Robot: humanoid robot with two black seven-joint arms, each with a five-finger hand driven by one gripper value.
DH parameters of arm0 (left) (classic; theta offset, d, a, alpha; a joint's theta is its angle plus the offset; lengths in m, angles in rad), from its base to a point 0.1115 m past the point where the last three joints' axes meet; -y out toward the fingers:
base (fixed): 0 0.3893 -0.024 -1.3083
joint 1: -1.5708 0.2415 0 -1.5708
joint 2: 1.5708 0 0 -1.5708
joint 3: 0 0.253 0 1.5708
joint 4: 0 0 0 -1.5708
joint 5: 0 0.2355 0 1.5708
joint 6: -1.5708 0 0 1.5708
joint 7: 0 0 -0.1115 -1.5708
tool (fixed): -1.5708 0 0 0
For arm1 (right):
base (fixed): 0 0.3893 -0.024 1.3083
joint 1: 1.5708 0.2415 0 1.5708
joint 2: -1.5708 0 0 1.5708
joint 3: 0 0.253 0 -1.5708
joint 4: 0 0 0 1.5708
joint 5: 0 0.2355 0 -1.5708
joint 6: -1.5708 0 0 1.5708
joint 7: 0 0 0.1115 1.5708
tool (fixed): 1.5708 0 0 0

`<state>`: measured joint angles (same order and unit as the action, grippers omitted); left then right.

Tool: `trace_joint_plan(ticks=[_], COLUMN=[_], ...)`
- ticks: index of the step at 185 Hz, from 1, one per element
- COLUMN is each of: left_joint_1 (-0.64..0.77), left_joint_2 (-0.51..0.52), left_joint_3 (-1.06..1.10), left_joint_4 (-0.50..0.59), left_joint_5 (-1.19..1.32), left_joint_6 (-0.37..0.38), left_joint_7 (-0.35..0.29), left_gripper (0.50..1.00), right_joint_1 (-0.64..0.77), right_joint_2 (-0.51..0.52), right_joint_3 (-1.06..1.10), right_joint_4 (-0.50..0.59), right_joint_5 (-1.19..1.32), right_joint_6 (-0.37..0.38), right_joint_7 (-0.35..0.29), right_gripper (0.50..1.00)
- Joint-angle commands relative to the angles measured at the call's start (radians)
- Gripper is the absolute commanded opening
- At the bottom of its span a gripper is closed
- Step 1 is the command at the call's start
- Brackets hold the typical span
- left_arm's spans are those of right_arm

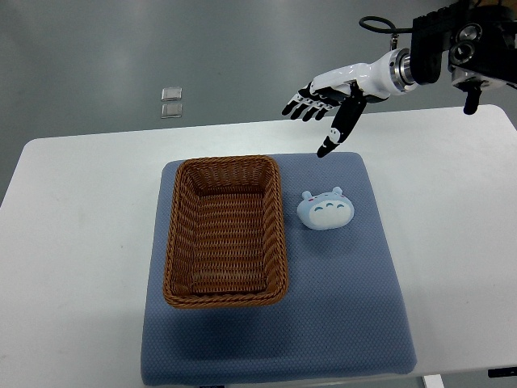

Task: Place blue toy in brown basket
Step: 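Lower the right hand onto the pale blue toy and close fingers around it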

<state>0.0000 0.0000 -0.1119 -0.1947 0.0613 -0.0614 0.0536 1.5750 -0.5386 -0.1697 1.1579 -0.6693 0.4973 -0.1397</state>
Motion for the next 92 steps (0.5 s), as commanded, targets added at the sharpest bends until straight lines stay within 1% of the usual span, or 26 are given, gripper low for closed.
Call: trace_joint_plan(ticks=[1, 11, 24, 49, 92], left_joint_1=[0.000, 0.000, 0.000, 0.000, 0.000], left_joint_2=[0.000, 0.000, 0.000, 0.000, 0.000], left_joint_3=[0.001, 0.000, 0.000, 0.000, 0.001], left_joint_4=[0.001, 0.001, 0.001, 0.001, 0.003], left_joint_5=[0.000, 0.000, 0.000, 0.000, 0.000], left_joint_6=[0.000, 0.000, 0.000, 0.000, 0.000], left_joint_7=[0.002, 0.002, 0.002, 0.002, 0.002], left_gripper=[1.000, 1.000, 1.000, 1.000, 1.000], right_joint_1=[0.036, 0.036, 0.026, -0.033, -0.110], right_joint_2=[-0.003, 0.000, 0.008, 0.023, 0.049], right_joint_3=[-0.067, -0.074, -0.073, -0.071, -0.073], right_joint_4=[0.046, 0.054, 0.054, 0.054, 0.043], right_joint_5=[-0.038, -0.042, -0.044, -0.044, -0.088], right_joint_6=[-0.002, -0.011, -0.026, -0.103, -0.148], right_joint_7=[-0.021, -0.034, -0.034, -0.031, -0.024], right_gripper=[0.909, 0.907, 0.907, 0.907, 0.905])
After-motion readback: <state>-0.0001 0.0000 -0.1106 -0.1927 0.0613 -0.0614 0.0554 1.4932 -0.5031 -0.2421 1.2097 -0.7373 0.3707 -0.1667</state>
